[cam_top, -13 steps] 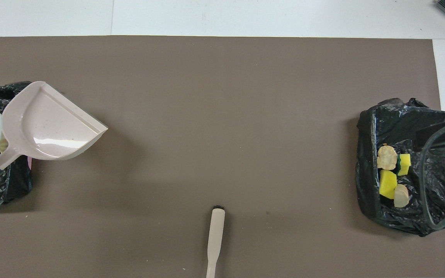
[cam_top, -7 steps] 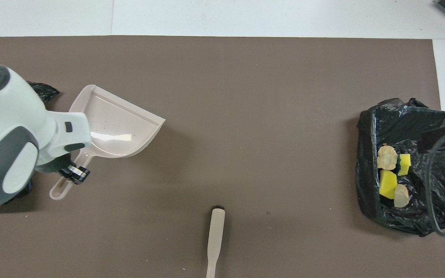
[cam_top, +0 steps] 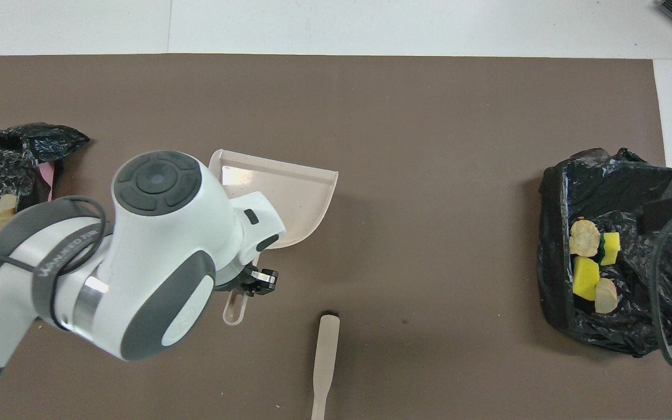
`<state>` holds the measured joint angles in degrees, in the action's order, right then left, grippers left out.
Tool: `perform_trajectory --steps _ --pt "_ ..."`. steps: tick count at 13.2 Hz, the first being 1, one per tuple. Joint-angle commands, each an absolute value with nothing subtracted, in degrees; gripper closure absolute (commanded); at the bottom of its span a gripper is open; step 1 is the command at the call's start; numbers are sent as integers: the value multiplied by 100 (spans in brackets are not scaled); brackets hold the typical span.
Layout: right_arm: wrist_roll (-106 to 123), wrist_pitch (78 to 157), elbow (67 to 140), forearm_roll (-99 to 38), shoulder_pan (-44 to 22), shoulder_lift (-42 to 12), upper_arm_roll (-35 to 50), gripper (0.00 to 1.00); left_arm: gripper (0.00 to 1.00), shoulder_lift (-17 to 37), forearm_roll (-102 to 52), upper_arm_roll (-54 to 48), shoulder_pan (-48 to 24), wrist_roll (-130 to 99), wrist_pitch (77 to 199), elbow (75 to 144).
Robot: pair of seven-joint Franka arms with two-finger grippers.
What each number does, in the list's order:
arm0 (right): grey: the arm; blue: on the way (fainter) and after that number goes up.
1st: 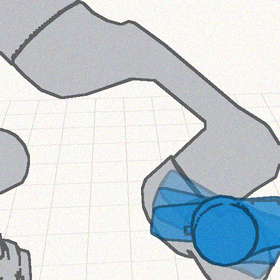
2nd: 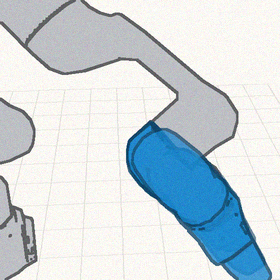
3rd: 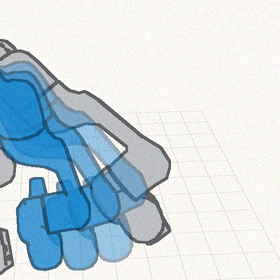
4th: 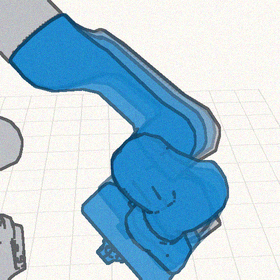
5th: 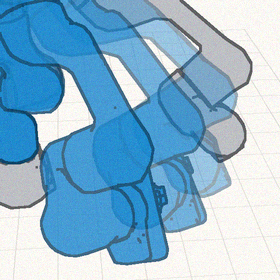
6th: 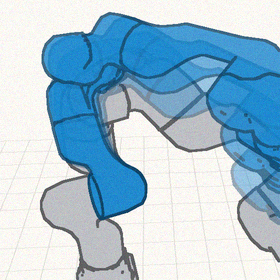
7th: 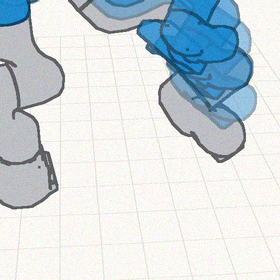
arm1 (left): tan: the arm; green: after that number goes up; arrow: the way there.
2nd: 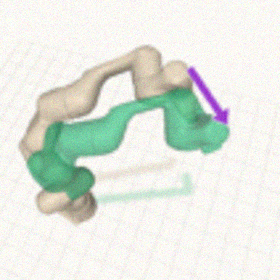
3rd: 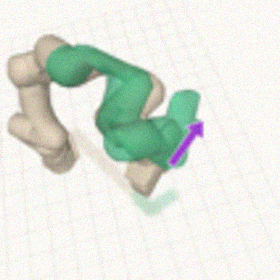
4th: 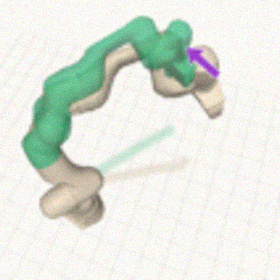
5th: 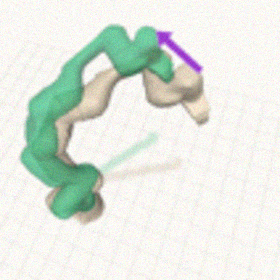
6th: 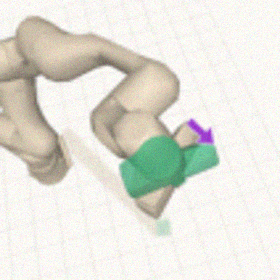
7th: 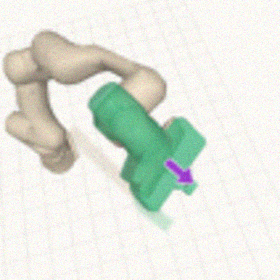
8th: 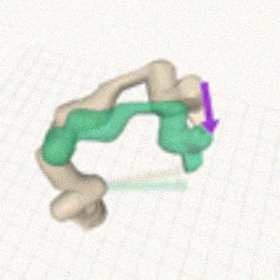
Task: Sweep and dump trash in bin
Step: 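Bring the empty dustpan back to the mat center with the left gripper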
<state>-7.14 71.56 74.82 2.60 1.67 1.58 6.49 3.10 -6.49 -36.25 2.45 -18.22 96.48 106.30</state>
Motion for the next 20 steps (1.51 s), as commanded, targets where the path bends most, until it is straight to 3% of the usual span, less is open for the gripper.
perform_trajectory --steps 1,5,13,14,15,20 --pt "-545 7058 7444 299 193 184 650 0 100 886 -721 -3673 54 -2415 10395 10617" --pt "-545 7058 7444 299 193 176 650 0 100 1607 -721 -3936 -185 -3216 11792 10766" --pt "-545 7058 7444 299 193 185 650 0 100 1941 -703 -3964 -106 -3208 12470 11021" --pt "-545 7058 7444 299 193 185 650 0 89 2064 -703 -3964 -62 -3225 12611 11021" --pt "-554 7058 7444 299 193 185 650 0 1 2083 -642 -3964 -44 -3156 12604 10995" --pt "-545 7058 7444 299 193 185 650 0 0 1899 -378 -3964 192 -3112 12263 10715"
